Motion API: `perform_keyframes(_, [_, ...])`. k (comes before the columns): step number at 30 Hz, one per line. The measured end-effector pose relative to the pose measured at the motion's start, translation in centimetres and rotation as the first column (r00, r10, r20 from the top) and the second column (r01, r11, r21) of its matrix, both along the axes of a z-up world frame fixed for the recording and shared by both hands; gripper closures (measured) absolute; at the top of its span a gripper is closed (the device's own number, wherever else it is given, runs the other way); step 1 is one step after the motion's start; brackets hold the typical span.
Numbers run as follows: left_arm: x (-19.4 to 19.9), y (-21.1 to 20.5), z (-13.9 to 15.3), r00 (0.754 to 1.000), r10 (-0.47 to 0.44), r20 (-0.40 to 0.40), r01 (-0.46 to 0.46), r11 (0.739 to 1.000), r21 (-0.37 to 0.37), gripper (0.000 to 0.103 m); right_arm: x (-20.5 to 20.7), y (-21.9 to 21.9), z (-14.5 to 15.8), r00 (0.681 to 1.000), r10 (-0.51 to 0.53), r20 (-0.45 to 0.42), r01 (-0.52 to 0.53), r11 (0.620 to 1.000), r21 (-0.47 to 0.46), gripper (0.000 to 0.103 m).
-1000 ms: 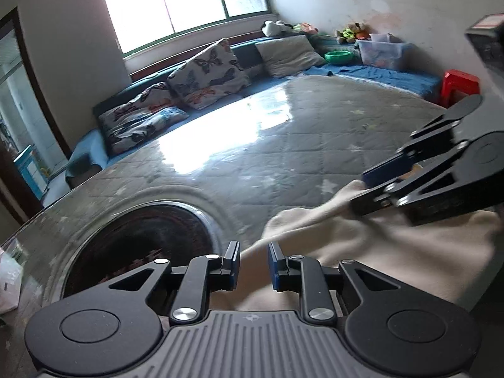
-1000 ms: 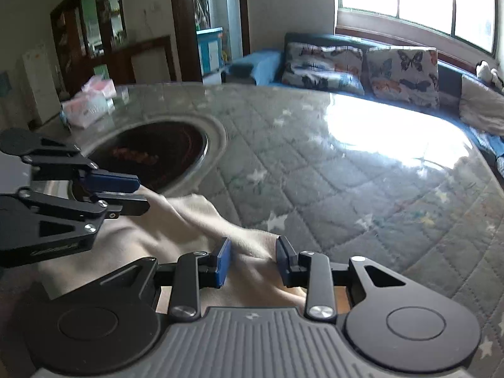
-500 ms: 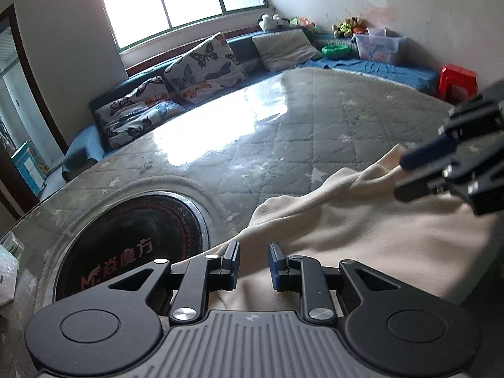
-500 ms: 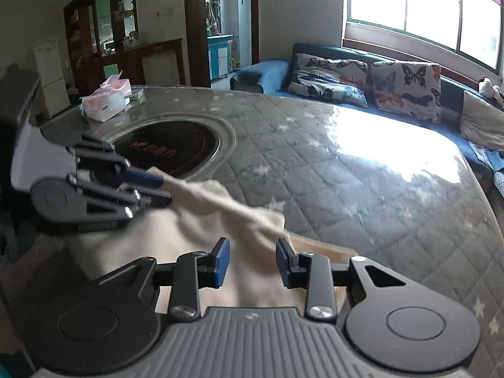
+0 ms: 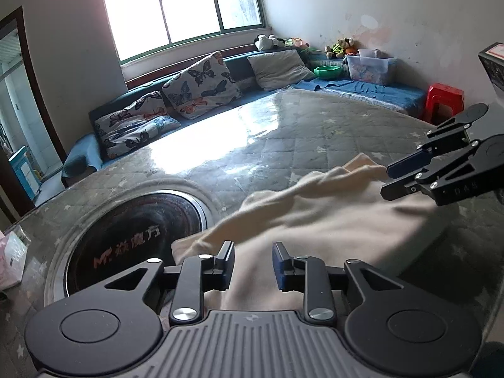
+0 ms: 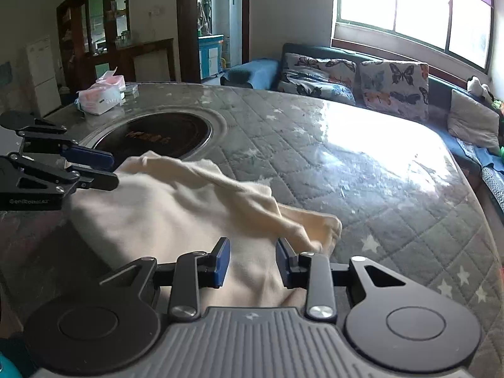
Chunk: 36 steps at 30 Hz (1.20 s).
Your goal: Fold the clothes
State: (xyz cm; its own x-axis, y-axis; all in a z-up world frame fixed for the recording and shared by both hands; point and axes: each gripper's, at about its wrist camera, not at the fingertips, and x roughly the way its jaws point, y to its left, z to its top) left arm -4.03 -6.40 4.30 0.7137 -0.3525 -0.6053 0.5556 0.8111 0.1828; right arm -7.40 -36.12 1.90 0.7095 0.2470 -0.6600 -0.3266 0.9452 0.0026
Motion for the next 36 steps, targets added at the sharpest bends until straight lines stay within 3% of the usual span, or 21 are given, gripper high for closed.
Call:
perform_keyframes(5, [0.1, 0.0, -1.1, 0.999, 0.008, -0.033, -0.007, 1.000, 0.013, 0.074, 0.5, -0.7, -1.3, 0.998, -0.037, -0.048, 0.038, 0.999, 0.022, 0.071])
perform_keyframes(8, [0.5, 0.2, -1.1, 0.999, 0.016, -0.044, -0.016, 1.000, 0.002, 0.074, 0.9, -0.5, -0.4, 0.999, -0.039, -0.018, 0.040, 0.999, 0.023, 0.071])
perform_keyframes(13, [1.5, 0.1, -1.0, 0.998, 0.035, -0.052, -0.036, 0.999, -0.014, 0.069, 2.7, 0.4, 0.2, 1.000, -0.015, 0.000, 0.014, 0.998, 0.060, 0.071])
perform_keyframes(18, [3.1, 0.1, -1.2, 0.995, 0.071, -0.074, -0.072, 0.997, -0.004, 0.062, 5.4, 1.1, -1.5, 0.999, -0.024, -0.046, 0.027, 0.998, 0.052, 0.071])
perform_keyframes(25, [3.4, 0.9, -0.8, 0.993, 0.096, -0.074, -0.096, 0.995, -0.003, 0.057, 4.3, 1.8, -0.9, 0.999, 0.028, -0.016, -0.028, 0.999, 0.037, 0.070])
perform_keyframes(32, [2.5, 0.8, -1.2, 0.993, 0.098, -0.069, -0.098, 0.995, 0.006, 0.052, 1.0, 3.5, -0.2, 0.992, 0.125, -0.002, -0.125, 0.991, 0.037, 0.063])
perform_keyframes(36, [2.0, 1.0, -1.3, 0.992, 0.106, -0.072, -0.105, 0.994, 0.007, 0.051, -0.1, 4.5, -1.0, 0.988, 0.157, -0.004, -0.157, 0.988, -0.006, 0.062])
